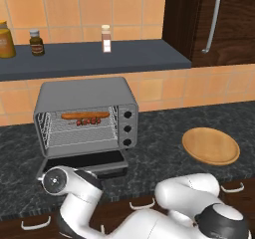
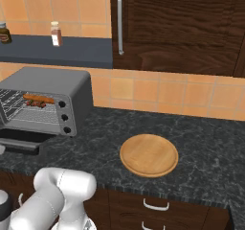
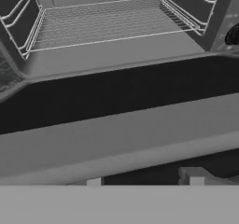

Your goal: Pick up the kebab skewer and baguette bread, and place them inside the toaster oven. Close the toaster oven door and start by setting the timer.

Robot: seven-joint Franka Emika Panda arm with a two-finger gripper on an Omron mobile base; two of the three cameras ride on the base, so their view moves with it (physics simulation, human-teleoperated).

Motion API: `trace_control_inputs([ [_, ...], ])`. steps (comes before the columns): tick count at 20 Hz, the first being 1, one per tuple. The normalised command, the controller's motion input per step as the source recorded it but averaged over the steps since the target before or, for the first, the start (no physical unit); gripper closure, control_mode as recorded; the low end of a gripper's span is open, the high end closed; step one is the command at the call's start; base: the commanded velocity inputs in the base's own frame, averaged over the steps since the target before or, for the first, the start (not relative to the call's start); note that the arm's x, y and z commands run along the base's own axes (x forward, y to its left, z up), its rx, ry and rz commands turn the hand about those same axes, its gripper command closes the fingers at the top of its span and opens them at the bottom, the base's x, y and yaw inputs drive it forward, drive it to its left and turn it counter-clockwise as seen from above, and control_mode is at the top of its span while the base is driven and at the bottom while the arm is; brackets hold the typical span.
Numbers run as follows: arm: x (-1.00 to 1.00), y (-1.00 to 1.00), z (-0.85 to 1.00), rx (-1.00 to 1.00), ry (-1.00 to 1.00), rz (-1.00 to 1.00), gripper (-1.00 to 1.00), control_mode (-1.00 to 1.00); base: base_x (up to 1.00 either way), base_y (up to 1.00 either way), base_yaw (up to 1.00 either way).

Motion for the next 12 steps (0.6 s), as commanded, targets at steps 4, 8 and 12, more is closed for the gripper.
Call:
trace_control_inputs([
  [4, 0.61, -0.28, 0.18, 0.08, -0.06, 0.29, -1.00, -1.00, 0.00, 0.00, 0.00],
  [8, 0.51, -0.18, 0.42, 0.10, -0.10, 0.27, -1.00, -1.00, 0.00, 0.00, 0.00],
  [12, 0.44, -0.10, 0.58, 0.11, -0.01, 0.25, -1.00, -1.00, 0.00, 0.00, 0.00],
])
